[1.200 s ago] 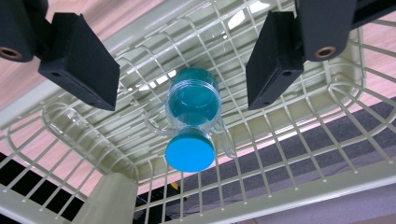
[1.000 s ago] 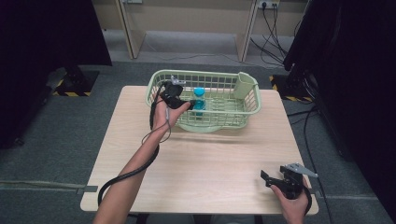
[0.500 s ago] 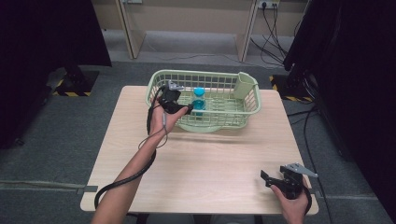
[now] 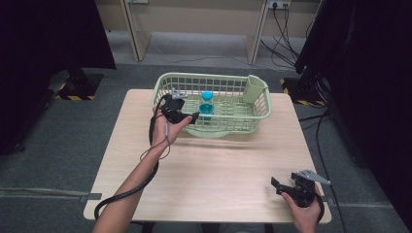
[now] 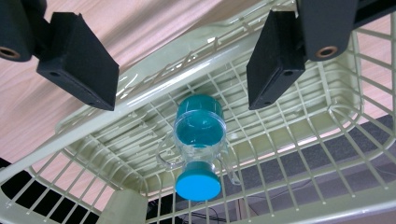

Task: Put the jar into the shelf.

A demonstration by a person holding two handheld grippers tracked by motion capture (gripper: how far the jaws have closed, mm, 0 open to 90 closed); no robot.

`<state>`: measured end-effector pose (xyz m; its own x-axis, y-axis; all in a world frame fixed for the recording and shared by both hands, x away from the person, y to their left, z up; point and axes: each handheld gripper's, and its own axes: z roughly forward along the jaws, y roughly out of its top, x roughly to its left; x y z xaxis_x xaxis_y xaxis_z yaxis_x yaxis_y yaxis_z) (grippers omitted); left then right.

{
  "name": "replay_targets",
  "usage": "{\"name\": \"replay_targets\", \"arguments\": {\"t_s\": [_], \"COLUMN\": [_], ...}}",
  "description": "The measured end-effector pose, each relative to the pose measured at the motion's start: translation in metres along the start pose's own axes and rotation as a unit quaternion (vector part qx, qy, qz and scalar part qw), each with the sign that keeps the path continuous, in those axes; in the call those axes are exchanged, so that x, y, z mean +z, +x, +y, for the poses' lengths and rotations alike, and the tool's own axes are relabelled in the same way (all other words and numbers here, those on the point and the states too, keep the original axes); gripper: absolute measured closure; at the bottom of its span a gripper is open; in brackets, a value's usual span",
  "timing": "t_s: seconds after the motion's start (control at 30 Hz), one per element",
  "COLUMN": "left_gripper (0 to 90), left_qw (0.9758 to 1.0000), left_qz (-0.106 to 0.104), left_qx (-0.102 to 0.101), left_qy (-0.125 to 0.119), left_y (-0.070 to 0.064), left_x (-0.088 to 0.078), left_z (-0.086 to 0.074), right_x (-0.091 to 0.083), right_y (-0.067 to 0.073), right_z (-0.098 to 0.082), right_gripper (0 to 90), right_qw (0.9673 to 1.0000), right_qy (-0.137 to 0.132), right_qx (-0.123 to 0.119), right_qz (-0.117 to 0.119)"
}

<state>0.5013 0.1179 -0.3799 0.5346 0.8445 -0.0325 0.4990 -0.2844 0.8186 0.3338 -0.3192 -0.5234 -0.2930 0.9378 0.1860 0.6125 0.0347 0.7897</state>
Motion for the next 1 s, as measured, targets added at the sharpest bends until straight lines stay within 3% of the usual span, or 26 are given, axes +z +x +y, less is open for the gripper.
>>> {"name": "replay_targets", "arguments": {"t_s": [1.0], "left_gripper": [24.5], "left_qw": [0.9999], "left_qz": [-0.003], "left_qx": [0.003], "left_qy": [-0.01], "left_y": [0.003], "left_x": [-0.022], "left_z": [-0.034], "right_x": [0.0], "right_y": [0.0], "right_z": [0.0], "right_gripper": [7.2], "right_qw": [1.0], "right_qy": [0.0], "right_qx": [0.0], "right_qz": [-0.001]}}
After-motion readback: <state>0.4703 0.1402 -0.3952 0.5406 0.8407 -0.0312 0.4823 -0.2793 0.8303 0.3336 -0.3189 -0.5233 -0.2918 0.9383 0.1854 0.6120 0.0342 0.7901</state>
